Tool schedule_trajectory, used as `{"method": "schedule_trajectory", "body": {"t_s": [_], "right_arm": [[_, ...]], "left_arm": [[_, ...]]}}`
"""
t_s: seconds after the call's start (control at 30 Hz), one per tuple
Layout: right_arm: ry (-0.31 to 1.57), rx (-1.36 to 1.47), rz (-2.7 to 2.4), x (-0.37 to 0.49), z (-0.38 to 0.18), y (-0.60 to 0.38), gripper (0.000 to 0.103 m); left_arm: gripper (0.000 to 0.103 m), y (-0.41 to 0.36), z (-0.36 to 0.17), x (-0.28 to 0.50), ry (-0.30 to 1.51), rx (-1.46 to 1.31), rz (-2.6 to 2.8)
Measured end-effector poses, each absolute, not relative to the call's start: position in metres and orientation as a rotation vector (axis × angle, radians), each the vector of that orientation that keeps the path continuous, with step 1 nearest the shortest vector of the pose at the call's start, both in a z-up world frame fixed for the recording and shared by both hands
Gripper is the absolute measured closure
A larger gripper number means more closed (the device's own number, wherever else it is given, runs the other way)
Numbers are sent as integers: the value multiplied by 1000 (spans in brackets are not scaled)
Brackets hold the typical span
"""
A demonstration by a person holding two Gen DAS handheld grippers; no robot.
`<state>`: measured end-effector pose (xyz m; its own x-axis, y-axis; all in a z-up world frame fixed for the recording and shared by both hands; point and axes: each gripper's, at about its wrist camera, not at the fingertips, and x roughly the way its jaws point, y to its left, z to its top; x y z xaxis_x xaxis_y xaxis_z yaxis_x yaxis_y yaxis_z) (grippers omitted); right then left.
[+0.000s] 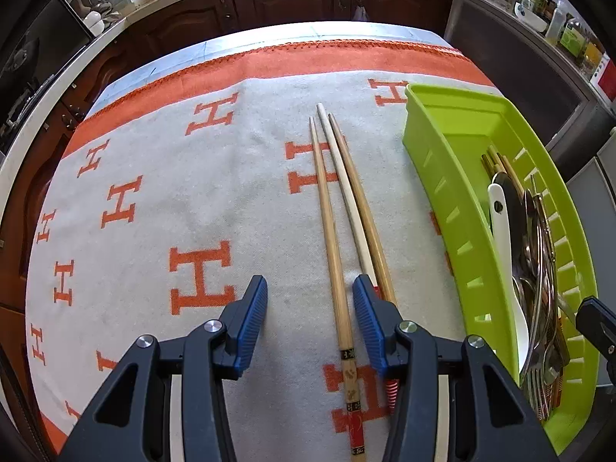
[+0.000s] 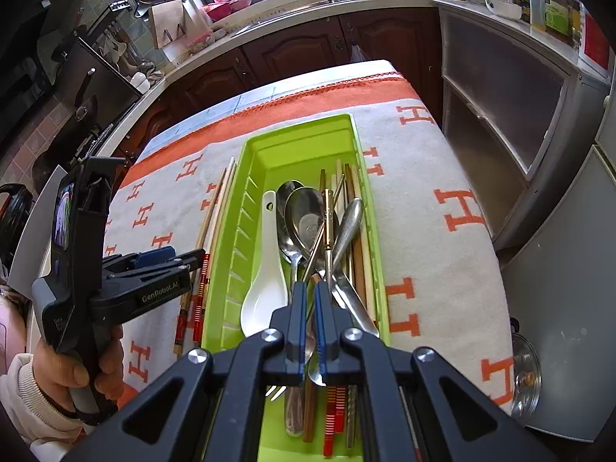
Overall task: Organize utensils
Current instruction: 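Carry the gold-tipped chopstick into the green tray with the right tool while the left tool grasps a wooden chopstick, then carry the wooden chopstick into the green tray with the left tool and open it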
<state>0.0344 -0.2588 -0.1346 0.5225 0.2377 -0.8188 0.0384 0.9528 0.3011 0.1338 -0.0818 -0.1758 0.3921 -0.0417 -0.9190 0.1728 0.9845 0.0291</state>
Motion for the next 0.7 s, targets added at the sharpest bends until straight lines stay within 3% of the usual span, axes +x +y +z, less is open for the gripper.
{"method": "schedule_trajectory", "body": {"t_s": [0.13, 0.37, 0.7], "right_arm": [[1022, 310, 118, 34, -136, -261, 98], [1012, 324, 117, 31, -134, -264, 98], [1002, 356, 112, 25, -130, -269, 98]], "left_arm": [[97, -82, -176, 134, 1149, 126, -146], [99, -63, -168, 129, 1184, 31, -143], [98, -81, -101, 104, 1195, -103, -326]]}}
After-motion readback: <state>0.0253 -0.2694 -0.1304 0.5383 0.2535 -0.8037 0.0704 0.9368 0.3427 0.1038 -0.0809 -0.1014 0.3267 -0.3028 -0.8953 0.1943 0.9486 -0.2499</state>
